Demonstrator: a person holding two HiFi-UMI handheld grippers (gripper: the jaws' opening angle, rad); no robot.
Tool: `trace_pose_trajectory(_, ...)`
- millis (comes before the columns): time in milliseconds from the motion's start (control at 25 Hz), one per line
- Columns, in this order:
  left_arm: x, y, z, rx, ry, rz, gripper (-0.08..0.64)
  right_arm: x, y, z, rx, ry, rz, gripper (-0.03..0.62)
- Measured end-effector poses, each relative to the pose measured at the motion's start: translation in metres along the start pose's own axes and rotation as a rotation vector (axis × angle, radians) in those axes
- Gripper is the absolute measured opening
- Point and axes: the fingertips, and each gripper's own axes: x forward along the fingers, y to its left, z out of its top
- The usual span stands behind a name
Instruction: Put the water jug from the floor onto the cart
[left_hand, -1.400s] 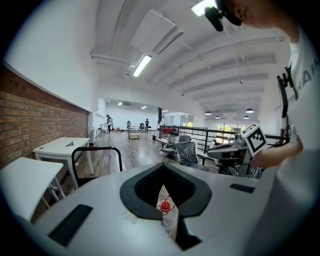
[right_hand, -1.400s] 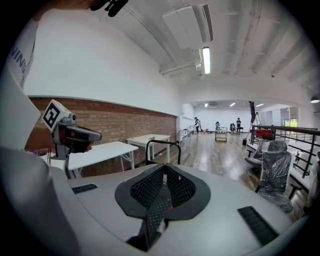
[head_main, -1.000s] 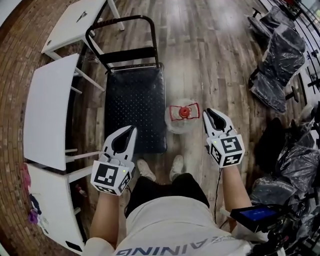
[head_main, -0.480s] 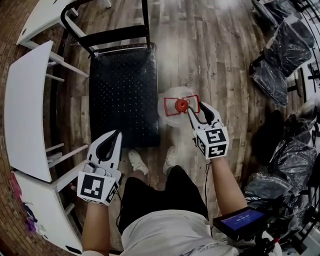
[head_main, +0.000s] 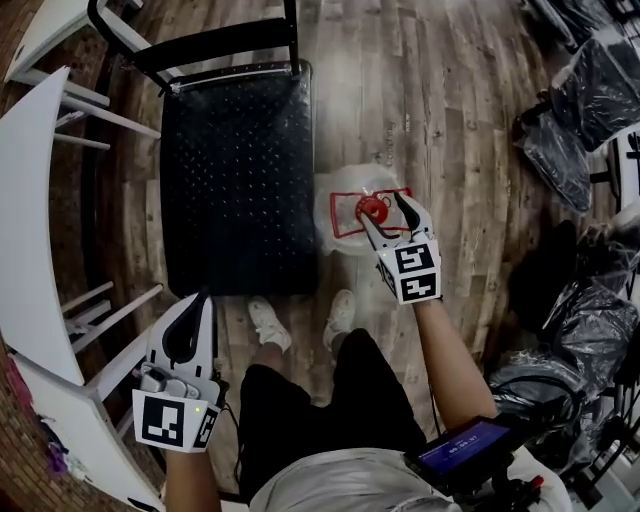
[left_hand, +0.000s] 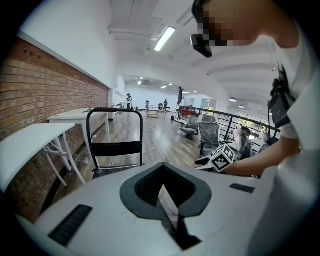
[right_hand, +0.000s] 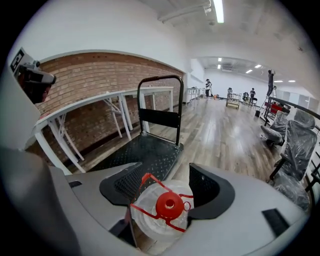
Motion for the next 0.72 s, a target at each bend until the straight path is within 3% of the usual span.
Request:
trace_pose_trajectory(280, -0.007, -0.006, -0.028, -0.043, 0.051, 0.057, 0.001, 0.028, -0.009, -0.046, 0.007, 0.054, 0.001, 0.298)
trace_pose_trajectory(720, -0.002, 0.015, -0.062, -0.077, 0.089, 0.083, 0.001, 0.076, -0.012, -0.103, 0.04, 0.121, -0.053, 0.313)
